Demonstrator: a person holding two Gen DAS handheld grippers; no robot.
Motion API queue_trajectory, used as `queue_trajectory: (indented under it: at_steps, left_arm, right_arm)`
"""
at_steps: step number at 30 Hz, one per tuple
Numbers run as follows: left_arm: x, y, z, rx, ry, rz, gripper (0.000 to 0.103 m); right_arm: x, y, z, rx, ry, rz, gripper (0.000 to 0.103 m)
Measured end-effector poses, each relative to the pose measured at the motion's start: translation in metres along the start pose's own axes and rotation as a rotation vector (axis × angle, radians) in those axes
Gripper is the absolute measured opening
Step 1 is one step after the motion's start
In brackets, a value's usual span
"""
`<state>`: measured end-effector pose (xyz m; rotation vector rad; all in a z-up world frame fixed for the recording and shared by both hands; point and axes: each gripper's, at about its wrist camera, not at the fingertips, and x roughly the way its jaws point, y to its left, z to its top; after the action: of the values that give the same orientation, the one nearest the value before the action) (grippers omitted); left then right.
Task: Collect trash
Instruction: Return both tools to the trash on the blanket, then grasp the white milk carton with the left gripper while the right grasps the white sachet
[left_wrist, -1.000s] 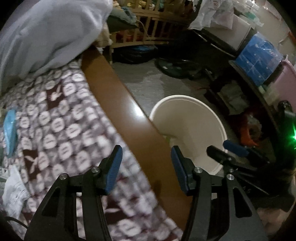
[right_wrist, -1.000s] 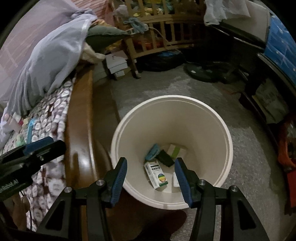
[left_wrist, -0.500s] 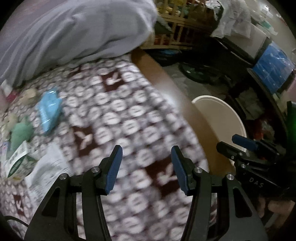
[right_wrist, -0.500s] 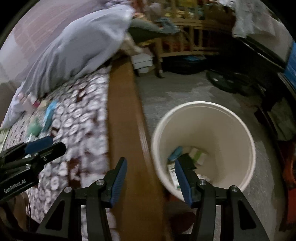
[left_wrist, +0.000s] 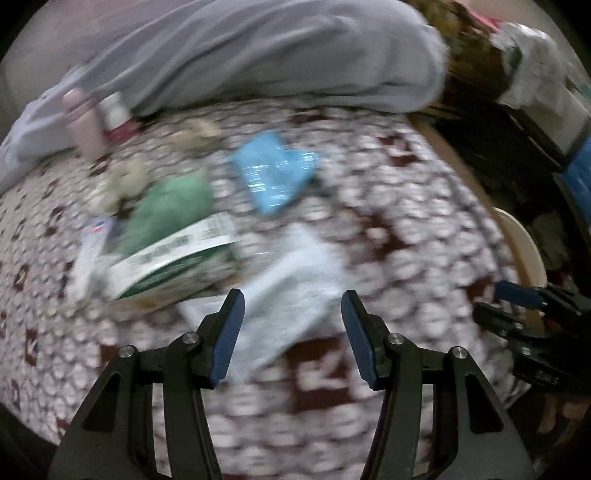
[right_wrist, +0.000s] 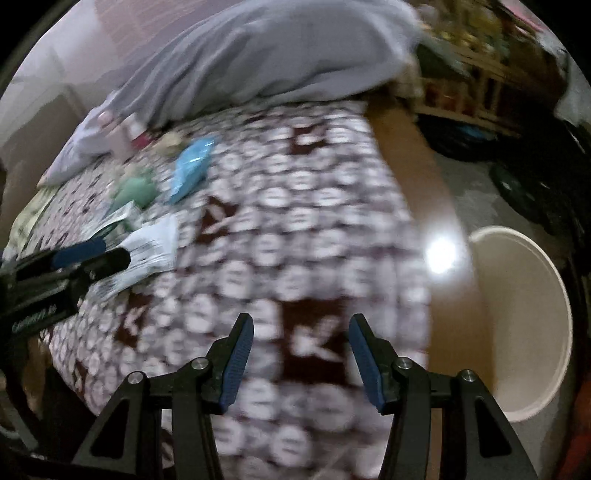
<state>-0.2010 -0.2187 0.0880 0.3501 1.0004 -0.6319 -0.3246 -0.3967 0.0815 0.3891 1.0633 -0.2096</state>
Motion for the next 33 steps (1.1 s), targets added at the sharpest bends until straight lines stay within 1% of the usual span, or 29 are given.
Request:
queue_trajectory:
  at_steps: [4,7,9,12,15,17,20,21,23,25,29,33]
  left_arm:
    - [0.004,0.049,-0.007,-0.079,0.018,0.07,0.053]
    - [0.016,0.071,-0.01,-0.116,0.031,0.131,0.053]
    - [0.026,0.078,-0.013,-0.128,0.052,0.16,0.053]
    - [0.036,0.079,-0.016,-0.131,0.078,0.181,0.053]
    - [0.044,0.075,-0.017,-0.138,0.11,0.136,0.053]
    - [0.043,0.064,-0.017,-0.123,0.124,0.097,0.053]
    - [0.04,0.045,-0.021,-0.102,0.171,-0.027,0.053]
    - [0.039,0.04,-0.023,-0.103,0.184,-0.054,0.052]
    - [0.035,0.033,-0.026,-0.101,0.186,-0.06,0.052]
    - [0.031,0.031,-0.031,-0.107,0.192,-0.097,0.052]
    - [0.021,0.032,-0.04,-0.109,0.211,-0.143,0.052]
    - [0.009,0.034,-0.052,-0.087,0.212,-0.187,0.052]
  right_arm:
    - [0.007,0.03,0.007,-0.067,0.006,0.032,0.052]
    - [0.013,0.046,0.011,-0.096,0.015,0.04,0.052]
    - [0.017,0.053,0.013,-0.109,0.02,0.045,0.052]
    - [0.02,0.057,0.015,-0.118,0.03,0.049,0.052]
    - [0.024,0.057,0.016,-0.121,0.036,0.042,0.052]
    - [0.023,0.052,0.017,-0.113,0.036,0.035,0.052]
    - [0.018,0.04,0.02,-0.079,0.022,0.026,0.052]
    - [0.015,0.036,0.022,-0.062,0.016,0.025,0.052]
    - [0.01,0.031,0.023,-0.043,0.004,0.007,0.052]
    - [0.004,0.026,0.023,-0.027,-0.012,0.005,0.052]
    - [-0.004,0.018,0.022,0.013,-0.024,-0.017,0.052]
    - [-0.013,0.019,0.018,0.021,-0.027,-0.001,0.052]
